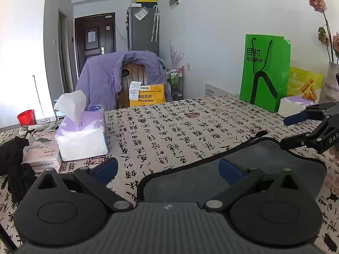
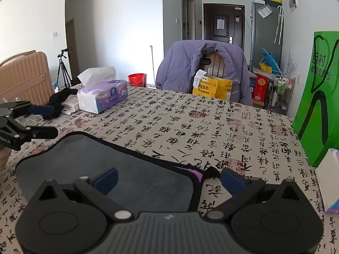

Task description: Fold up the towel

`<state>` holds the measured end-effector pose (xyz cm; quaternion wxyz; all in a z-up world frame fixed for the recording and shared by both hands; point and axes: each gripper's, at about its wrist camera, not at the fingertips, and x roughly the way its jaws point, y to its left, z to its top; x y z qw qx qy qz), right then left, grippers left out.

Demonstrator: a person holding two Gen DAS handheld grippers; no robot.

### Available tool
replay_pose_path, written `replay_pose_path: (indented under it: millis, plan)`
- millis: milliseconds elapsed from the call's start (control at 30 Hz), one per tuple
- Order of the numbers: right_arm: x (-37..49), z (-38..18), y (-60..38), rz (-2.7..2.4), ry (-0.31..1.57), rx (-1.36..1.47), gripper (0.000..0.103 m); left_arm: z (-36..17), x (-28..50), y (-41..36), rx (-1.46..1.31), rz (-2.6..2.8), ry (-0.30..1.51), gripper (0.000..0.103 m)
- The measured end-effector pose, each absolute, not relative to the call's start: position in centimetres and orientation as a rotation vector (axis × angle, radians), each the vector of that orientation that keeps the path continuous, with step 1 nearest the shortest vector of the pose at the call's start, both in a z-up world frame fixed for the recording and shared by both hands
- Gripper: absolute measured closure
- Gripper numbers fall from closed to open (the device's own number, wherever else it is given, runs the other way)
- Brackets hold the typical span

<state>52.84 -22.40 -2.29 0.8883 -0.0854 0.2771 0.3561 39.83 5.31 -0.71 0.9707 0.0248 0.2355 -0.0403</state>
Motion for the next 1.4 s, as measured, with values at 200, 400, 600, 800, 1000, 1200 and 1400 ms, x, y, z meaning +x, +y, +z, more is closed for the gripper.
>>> replay_pose_path:
  millis: [200, 400, 600, 800, 1000, 1200, 1400]
  plan:
    - [51.5, -1.0, -22.4, 0.754, 0.561, -0.173, 0.000, 0.2, 38.5, 5.1, 0.038, -0.091, 0.470, 0.000]
    - [49.9, -0.2, -22.9, 0.756, 0.555, -0.169, 0.000, 1.0, 36.7, 4.6, 0.039, -0.096, 0.464, 0.000]
    - [48.1, 0.7, -23.5, 0.750, 0.544, -0.168, 0.000, 1.7, 34.9, 4.1, 0.036, -0.093, 0.449, 0.000]
    - [46.3, 1.3, -24.0, 0.748, 0.535, -0.164, 0.000, 2.4, 33.2, 3.8, 0.034, -0.088, 0.434, 0.000]
    - [44.5, 2.1, -24.3, 0.750, 0.520, -0.161, 0.000, 3.2, 31.1, 3.5, 0.032, -0.084, 0.408, 0.000]
    - [42.7, 2.5, -24.7, 0.749, 0.507, -0.158, 0.000, 3.9, 29.3, 3.0, 0.041, -0.084, 0.389, 0.000]
    - [40.8, 2.9, -25.3, 0.743, 0.495, -0.155, 0.000, 4.3, 27.4, 2.5, 0.042, -0.091, 0.374, 0.000]
